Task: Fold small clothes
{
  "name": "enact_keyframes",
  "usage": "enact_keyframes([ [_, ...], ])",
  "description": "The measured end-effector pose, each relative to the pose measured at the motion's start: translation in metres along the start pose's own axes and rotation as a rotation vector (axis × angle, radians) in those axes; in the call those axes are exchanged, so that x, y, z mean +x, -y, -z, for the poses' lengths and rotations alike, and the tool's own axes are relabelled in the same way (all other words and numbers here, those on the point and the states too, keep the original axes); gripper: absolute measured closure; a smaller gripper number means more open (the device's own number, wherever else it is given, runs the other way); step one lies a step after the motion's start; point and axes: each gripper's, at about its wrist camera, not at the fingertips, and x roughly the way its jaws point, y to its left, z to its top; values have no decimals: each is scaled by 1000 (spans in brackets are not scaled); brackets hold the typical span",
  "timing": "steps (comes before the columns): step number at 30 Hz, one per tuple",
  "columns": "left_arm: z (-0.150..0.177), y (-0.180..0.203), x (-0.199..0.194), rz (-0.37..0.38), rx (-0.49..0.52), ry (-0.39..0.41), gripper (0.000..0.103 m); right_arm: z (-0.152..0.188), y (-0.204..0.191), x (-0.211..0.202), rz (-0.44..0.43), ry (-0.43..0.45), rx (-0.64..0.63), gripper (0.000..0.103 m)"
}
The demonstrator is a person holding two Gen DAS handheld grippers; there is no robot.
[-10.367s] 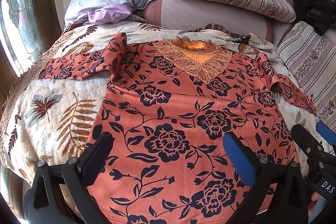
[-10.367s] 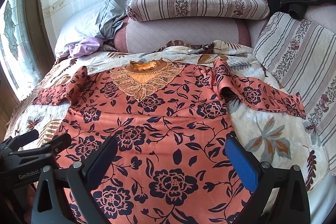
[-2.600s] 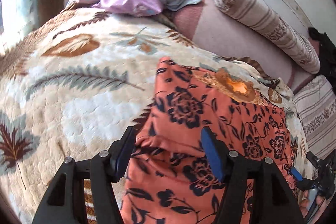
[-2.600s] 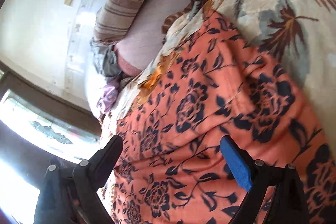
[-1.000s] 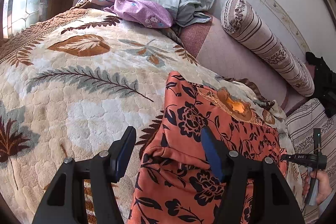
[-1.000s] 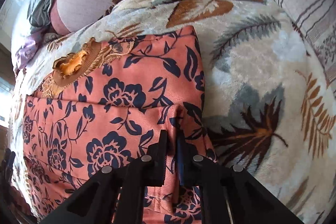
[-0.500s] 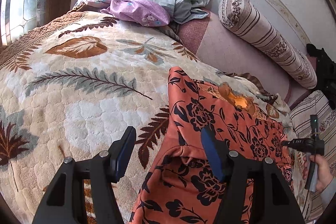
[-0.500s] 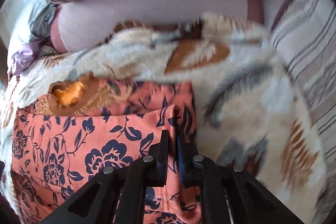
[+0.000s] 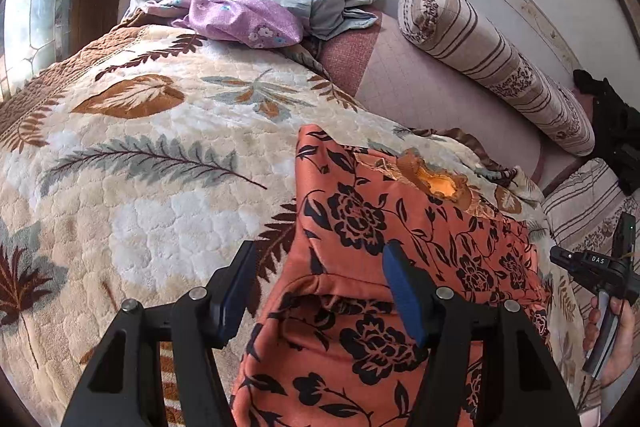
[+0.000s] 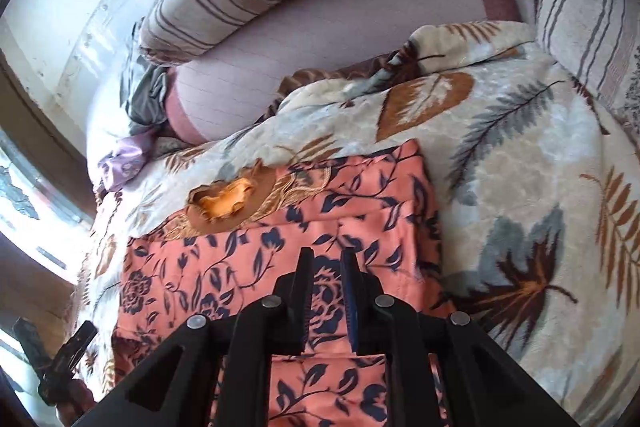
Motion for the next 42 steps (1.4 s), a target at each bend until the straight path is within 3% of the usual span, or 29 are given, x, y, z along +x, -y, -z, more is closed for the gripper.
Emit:
enact_keyframes([
  [4, -17, 12, 35, 3, -9, -91, 38, 18, -1, 14, -78, -58, 28, 87],
  [5, -20, 12, 46, -30, 12, -107, 38, 20, -2, 15, -109, -65, 32, 87],
  [7, -18, 0, 78, -246, 52, -204, 44, 24, -4, 16, -179, -73, 20, 87],
  [8, -12, -15, 89, -307, 11, -259, 46, 26, 0, 21, -215, -78, 27, 84],
  [9, -10, -25, 85, -264, -27, -235, 45, 26, 7, 31, -232, -106, 50, 66],
  [10, -10, -27, 78, -260, -27, -217, 45, 30, 19, 46, -205, -171, 92, 54],
  [11, -12, -25, 70, -289, -17, -206, 46, 32, 35, 62, -173, -229, 167, 56],
  [12, -16, -23, 62, -324, -11, -181, 46, 33, 48, 62, -237, -212, 239, 56],
  [13, -21, -21, 53, -310, -13, -149, 48, 32, 55, 56, -286, -190, 271, 55],
  [17, -50, -12, 50, -114, -37, -103, 47, 13, 56, 33, -347, -92, 257, 35],
  [20, -62, -9, 77, -31, -51, -130, 44, -8, 60, 50, -392, -107, 267, 35],
  [22, -60, -20, 111, -96, -69, -193, 44, -14, 71, 73, -333, -156, 284, 35],
  [23, -58, -30, 126, -148, -102, -235, 44, -15, 82, 82, -358, -170, 334, 35],
  [25, -62, -46, 122, -93, -176, -205, 44, -20, 91, 79, -412, -157, 387, 35],
  [28, -77, -52, 110, -76, -195, -119, 44, -32, 81, 62, -439, -102, 320, 34],
  [31, -80, -53, 134, -26, -188, -190, 44, -37, 80, 80, -468, -134, 329, 33],
  [33, -77, -52, 147, -59, -146, -199, 46, -33, 89, 101, -440, -175, 354, 35],
  [36, -84, -48, 147, -141, -107, -179, 55, -37, 92, 89, -448, -138, 382, 32],
  [39, -91, -43, 140, -106, -86, -125, 55, -51, 78, 70, -464, -88, 296, 33],
  [40, -90, -42, 146, -104, -83, -143, 55, -54, 77, 73, -481, -91, 299, 32],
  [42, -86, -45, 164, -140, -75, -192, 54, -59, 83, 91, -407, -108, 308, 31],
])
